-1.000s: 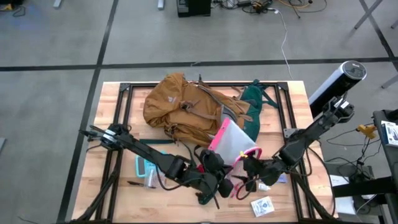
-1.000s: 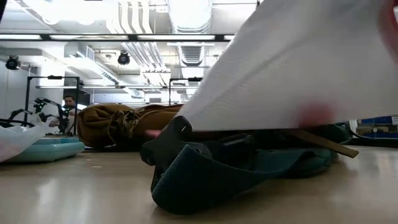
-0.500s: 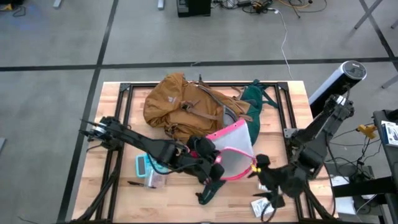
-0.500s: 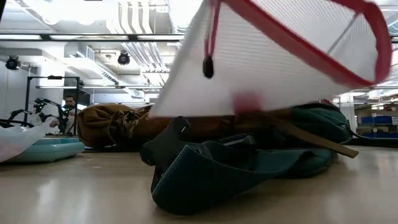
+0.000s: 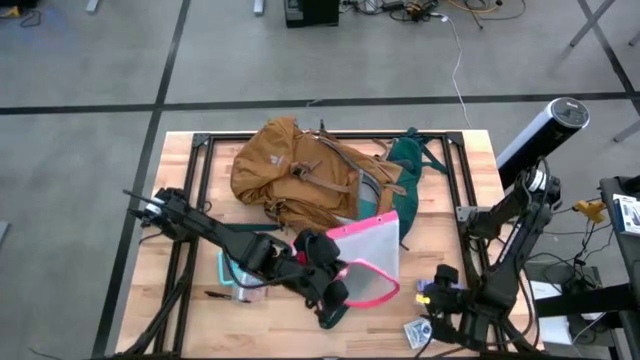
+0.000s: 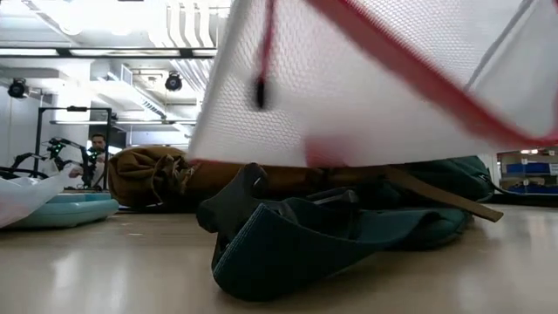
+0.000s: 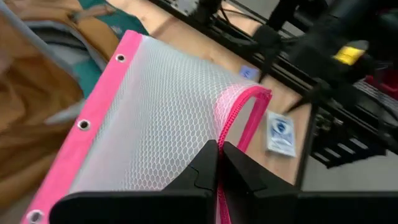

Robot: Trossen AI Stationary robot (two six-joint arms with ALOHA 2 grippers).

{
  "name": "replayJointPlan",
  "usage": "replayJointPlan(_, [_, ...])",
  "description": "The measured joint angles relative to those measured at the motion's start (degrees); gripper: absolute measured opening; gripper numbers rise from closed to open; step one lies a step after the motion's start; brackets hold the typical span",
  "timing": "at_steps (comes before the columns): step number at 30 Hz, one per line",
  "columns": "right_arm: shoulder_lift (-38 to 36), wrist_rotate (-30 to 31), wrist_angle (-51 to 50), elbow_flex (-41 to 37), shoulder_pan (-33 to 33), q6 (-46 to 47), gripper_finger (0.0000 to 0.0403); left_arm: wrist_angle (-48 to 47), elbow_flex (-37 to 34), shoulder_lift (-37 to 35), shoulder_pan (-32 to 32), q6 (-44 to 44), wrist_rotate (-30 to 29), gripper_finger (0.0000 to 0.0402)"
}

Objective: Unpack backpack
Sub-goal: Put the white charging adapter into the pink zip bag

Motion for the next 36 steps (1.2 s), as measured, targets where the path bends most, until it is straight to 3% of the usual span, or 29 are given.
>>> replayJointPlan(4, [0.07, -3.09, 2.94, -3.1, -0.67, -3.08, 0.0305, -0.36, -0.01, 0.08, -2.91, -4.45, -0.25, 0.0])
replayJointPlan(9, [0.29, -4.21, 7.04, -7.46, -0.65, -3.52, 0.0283, -0.18, -0.61, 0.77, -5.11, -8.94, -4.59, 0.0])
replayJointPlan(18, [0.31, -4.24, 15.29, -13.29, -1.89, -3.75, 0.0228, 0.87, -2.27, 2.95, -3.22, -11.44, -4.9, 0.0])
replayJointPlan(21, [0.31, -4.24, 14.99, -14.28, -2.3, -2.37, 0.0197, 1.02, -2.4, 2.95, -2.35, -10.99, -5.05, 0.0])
replayJointPlan(24, [0.26, -4.22, 14.97, -14.35, -2.4, -2.13, 0.0133, 1.47, -2.45, 2.95, -1.43, -9.79, -5.03, 0.0])
replayJointPlan(26, [0.02, -4.54, 14.66, -13.72, -2.38, -3.32, 0.0091, 1.64, -2.45, 2.95, -0.59, -8.93, -5.03, 0.0])
replayJointPlan(32, [-2.83, -6.79, 6.55, -4.56, -2.36, -8.29, 0.0092, 1.39, -2.58, 4.2, 1.67, -6.67, -4.31, 0.0])
replayJointPlan(36, [-4.1, -1.82, 3.08, 5.5, -2.3, -16.54, 0.0092, 1.47, -2.58, 4.64, 3.18, -4.74, -3.32, 0.0])
